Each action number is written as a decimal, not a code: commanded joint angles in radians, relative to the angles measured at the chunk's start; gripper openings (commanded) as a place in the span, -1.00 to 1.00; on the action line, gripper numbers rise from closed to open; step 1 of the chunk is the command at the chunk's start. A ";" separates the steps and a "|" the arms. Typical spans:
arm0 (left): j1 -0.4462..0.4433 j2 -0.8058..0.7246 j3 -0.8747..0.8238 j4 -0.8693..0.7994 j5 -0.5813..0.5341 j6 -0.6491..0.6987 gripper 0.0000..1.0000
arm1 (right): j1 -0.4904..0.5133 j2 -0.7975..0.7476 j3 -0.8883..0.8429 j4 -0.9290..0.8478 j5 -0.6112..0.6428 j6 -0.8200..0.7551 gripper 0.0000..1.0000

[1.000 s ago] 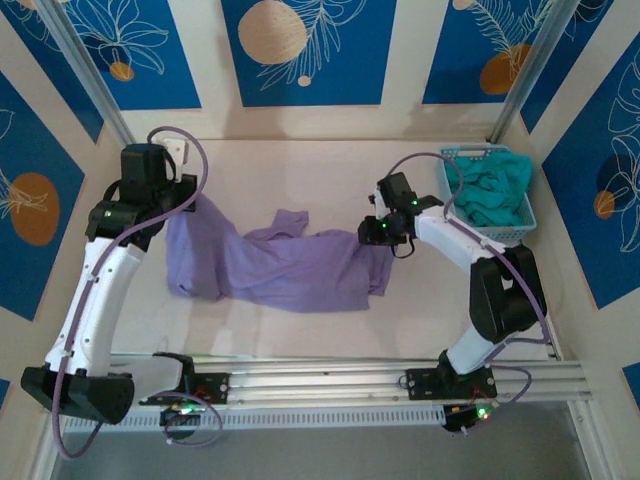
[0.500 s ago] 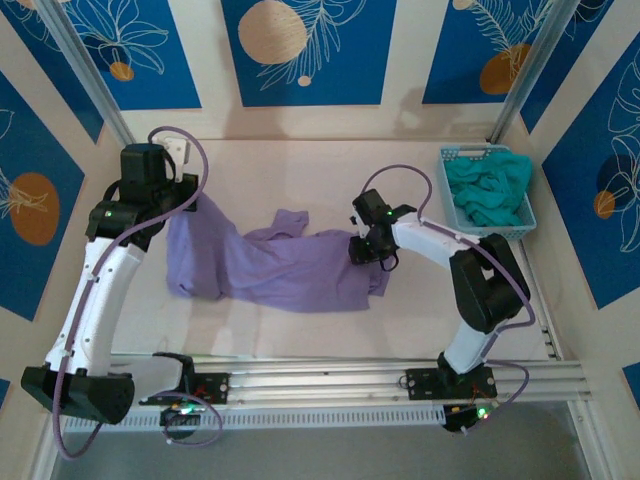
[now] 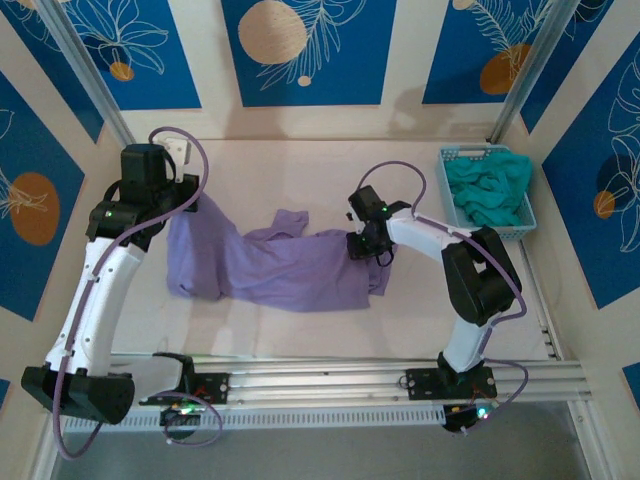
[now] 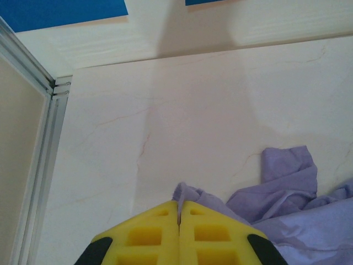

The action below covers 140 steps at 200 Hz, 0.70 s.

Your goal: Fold the inside-out t-shirt

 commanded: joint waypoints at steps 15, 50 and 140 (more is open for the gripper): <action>0.016 -0.016 -0.010 0.020 0.023 -0.013 -1.00 | 0.009 0.021 0.027 0.014 0.009 -0.018 -0.54; 0.019 -0.014 -0.012 0.020 0.023 -0.014 -1.00 | 0.008 -0.023 0.016 0.027 0.024 -0.021 -0.93; 0.078 -0.145 -0.027 0.072 0.042 -0.116 -1.00 | -0.259 -0.668 -0.135 0.091 -0.519 0.047 -1.00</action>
